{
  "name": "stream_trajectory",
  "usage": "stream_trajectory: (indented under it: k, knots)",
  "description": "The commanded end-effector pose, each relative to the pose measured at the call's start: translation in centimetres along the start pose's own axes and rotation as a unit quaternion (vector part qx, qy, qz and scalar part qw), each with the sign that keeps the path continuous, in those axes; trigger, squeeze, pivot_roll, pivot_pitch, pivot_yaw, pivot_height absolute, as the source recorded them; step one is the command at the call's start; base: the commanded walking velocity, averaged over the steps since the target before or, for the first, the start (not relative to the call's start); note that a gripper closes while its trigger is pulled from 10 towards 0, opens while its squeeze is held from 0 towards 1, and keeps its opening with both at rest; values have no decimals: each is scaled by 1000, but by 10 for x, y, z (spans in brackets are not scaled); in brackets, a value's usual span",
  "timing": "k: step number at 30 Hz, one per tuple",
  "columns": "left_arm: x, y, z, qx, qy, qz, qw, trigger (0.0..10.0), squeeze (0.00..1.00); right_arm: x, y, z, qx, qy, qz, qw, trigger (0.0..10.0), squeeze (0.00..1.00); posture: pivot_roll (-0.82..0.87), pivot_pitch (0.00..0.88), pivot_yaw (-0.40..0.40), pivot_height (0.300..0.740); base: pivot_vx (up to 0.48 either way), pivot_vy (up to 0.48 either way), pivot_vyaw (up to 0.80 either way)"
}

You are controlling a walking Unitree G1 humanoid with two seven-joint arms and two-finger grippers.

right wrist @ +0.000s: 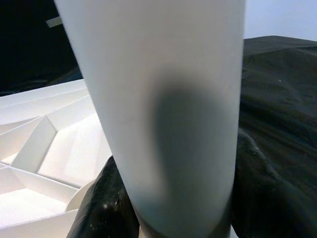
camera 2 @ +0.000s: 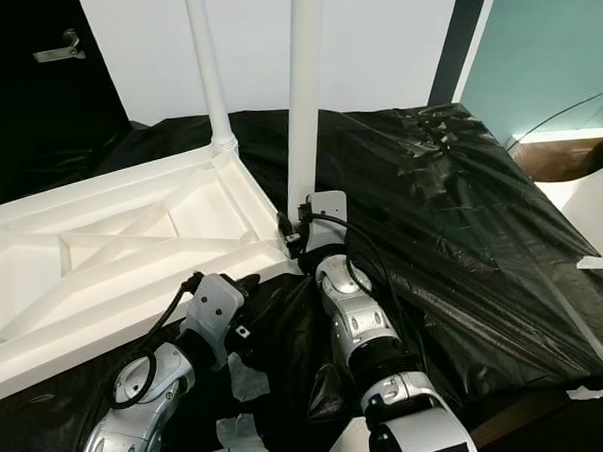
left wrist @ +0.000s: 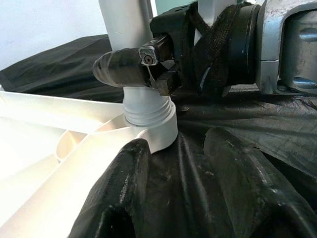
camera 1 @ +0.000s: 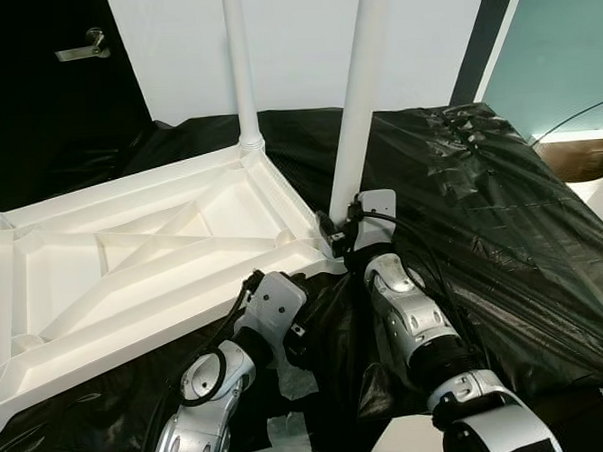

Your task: Building children table

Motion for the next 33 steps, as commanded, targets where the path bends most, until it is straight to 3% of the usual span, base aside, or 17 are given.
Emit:
stream_trajectory:
  k: [1, 2, 4, 5, 11, 15, 16, 18, 19, 24, 27, 33]
  knots:
    - [4, -2, 2, 0, 27, 0, 1000, 10000, 0, 2, -21, -6, 46, 0, 17, 999, 10000, 0, 134, 22, -33, 740, 0, 0, 0]
    - [5, -2, 2, 0, 26, 1, 1000, 10000, 0, 0, -18, -6, 38, 1, 21, 999, 10000, 231, 135, 23, -33, 740, 0, 0, 0]
    - [5, -2, 2, 0, 26, 1, 1000, 10000, 0, 0, -18, -6, 38, 1, 21, 999, 10000, 231, 135, 23, -33, 740, 0, 0, 0]
    - [5, -2, 1, 0, 26, 2, 1000, 10000, 0, -1, -15, -6, 28, 5, 24, 999, 10000, 1000, 137, 20, -35, 740, 0, 0, 0]
    - [6, -2, 0, 1, 28, 3, 1000, 10000, 0, -7, -8, -9, 6, 16, 19, 1000, 10000, 1000, 138, 20, -39, 740, 0, 0, 0]
    - [8, -2, -1, 0, 32, 6, 999, 10000, 0, -24, -6, -13, -7, 19, 14, 1000, 10000, 1000, 138, 20, -46, 740, 0, 0, 0]
    - [9, -1, -2, -1, 33, 6, 999, 10000, 0, -32, -6, -14, -10, 31, 16, 999, 10000, 922, 135, 17, -49, 740, 0, 0, 0]
    - [9, -1, -2, -2, 34, 6, 999, 10000, 0, -37, -6, -15, -12, 39, 17, 999, 10000, 922, 135, 17, -49, 740, 0, 0, 0]
    - [9, -1, -1, -2, 34, 6, 999, 10000, 0, -41, -6, -15, -14, 54, 9, 998, 10000, 0, 133, 14, -52, 740, 0, 0, 0]
    - [9, -1, 0, -4, 34, 5, 999, 10000, 0, -46, -6, -14, -11, 126, -7, 992, 10000, 0, 128, 8, -54, 740, 0, 0, 0]
    - [8, -1, 2, -5, 33, 5, 999, 10000, 0, -51, -7, -11, 3, 198, -37, 980, 10000, 0, 131, 5, -54, 740, 0, 0, 0]
    - [11, -1, 2, -4, 34, 8, 999, 10000, 0, -56, 0, -4, 17, 253, -70, 965, 10000, 0, 132, 0, -51, 740, 0, 0, 0]
Point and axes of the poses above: a point about 5 cm out from each wrist's last joint towards the gripper, its own z axis pointing out of the wrist towards the gripper, its own y axis along the axis of the wrist's last joint, x = y × z, the point moved 2 cm from there along z, pointing out of the wrist towards the gripper, and after that the axes turned 8 degrees about -z, right-handed, at the moved point
